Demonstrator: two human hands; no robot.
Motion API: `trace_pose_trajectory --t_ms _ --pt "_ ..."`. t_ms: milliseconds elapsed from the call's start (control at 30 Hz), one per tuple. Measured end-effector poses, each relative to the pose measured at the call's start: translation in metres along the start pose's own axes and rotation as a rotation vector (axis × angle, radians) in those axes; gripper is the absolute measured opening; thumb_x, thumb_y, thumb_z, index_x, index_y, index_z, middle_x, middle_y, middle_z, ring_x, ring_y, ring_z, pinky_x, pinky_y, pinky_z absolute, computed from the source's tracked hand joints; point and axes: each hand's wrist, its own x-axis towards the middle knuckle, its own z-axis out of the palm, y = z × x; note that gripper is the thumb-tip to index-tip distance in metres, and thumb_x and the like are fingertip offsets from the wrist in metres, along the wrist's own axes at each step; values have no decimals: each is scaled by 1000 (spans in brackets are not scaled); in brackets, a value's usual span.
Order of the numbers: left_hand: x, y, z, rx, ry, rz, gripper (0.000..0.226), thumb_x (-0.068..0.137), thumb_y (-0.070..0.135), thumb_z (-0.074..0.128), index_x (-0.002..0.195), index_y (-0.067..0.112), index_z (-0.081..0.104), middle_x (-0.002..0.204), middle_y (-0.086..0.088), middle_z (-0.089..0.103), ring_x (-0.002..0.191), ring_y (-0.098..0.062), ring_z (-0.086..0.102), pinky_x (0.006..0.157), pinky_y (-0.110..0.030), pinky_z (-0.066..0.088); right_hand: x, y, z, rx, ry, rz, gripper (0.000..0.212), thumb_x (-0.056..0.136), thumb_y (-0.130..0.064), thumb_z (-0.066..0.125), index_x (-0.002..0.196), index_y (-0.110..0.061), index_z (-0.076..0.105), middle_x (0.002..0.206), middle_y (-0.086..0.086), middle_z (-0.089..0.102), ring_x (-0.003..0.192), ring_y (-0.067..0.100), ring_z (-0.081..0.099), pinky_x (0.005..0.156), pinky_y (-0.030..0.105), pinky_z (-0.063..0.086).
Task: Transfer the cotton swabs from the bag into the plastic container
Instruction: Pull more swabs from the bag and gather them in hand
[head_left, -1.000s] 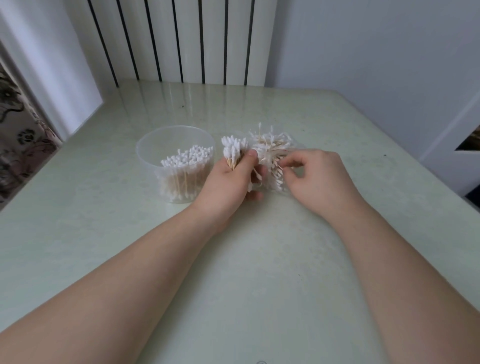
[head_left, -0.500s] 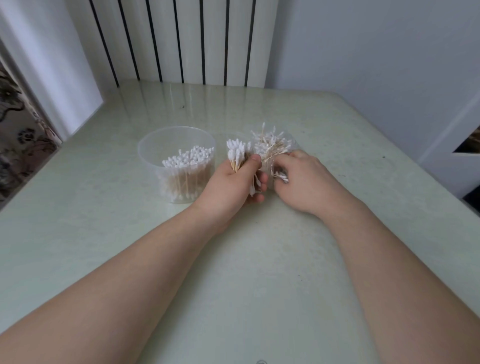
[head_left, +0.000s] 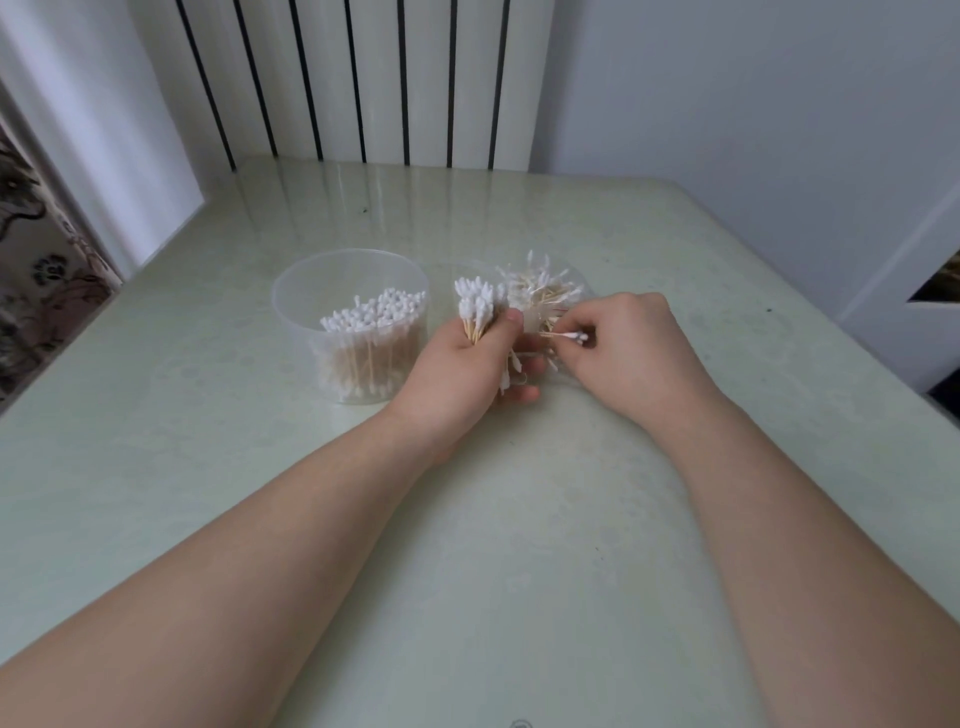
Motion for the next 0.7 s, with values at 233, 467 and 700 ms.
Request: trace_pose_trajectory --t_ms 233,467,700 --pt "2 -2 -1 4 74 39 19 105 25 54 92 19 67 104 -8 65 100 -23 66 69 -35 60 -5 0 -10 54 66 -59 21 92 -26 66 108 -32 78 74 4 74 78 23 67 75 31 53" --pt "4 -3 -2 -32 81 59 21 105 23 54 88 21 66 94 -2 59 98 -20 61 69 -36 59 -5 0 -12 409 128 128 17 85 -15 69 90 -27 79 64 -3 73 64 7 72 83 29 58" --pt "8 -5 -3 -29 92 47 19 105 23 54 89 18 64 98 -6 60 98 -22 61 73 -38 59 -1 -7 -21 1049 150 306 10 88 0 69 91 -7 74 70 9 71 59 22 68 68 34 60"
